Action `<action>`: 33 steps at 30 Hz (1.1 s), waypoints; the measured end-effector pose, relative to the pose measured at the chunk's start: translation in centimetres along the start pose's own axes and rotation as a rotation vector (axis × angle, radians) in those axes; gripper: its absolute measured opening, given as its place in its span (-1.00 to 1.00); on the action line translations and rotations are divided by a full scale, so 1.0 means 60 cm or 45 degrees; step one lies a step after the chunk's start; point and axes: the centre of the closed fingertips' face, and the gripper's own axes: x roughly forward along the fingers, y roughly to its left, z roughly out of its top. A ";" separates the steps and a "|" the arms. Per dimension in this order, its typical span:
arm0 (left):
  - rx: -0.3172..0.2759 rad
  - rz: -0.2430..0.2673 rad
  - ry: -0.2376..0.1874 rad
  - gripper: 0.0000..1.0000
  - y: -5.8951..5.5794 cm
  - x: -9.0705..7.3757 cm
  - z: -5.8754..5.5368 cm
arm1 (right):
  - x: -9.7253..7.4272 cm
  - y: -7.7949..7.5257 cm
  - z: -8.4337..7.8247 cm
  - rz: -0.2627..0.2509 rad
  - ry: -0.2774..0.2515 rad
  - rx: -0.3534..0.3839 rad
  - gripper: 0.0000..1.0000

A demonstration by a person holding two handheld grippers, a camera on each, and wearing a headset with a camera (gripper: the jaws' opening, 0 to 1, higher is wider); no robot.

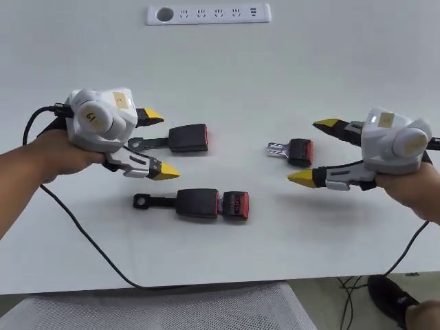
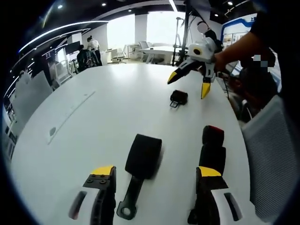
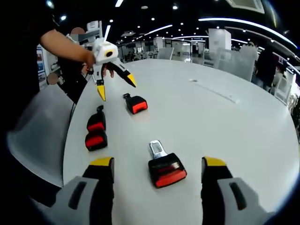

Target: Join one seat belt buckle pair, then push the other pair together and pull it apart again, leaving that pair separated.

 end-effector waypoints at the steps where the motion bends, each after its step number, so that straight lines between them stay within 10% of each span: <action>1: 0.000 0.000 0.007 0.42 0.003 0.004 -0.002 | 0.001 -0.001 -0.005 0.009 0.013 -0.002 0.51; 13: 0.033 -0.006 0.040 0.30 0.032 0.046 -0.008 | 0.006 -0.008 -0.030 0.097 0.091 -0.017 0.32; 33: 0.144 -0.075 0.085 -0.15 0.028 0.073 -0.015 | 0.016 -0.021 -0.049 0.124 0.139 -0.072 -0.24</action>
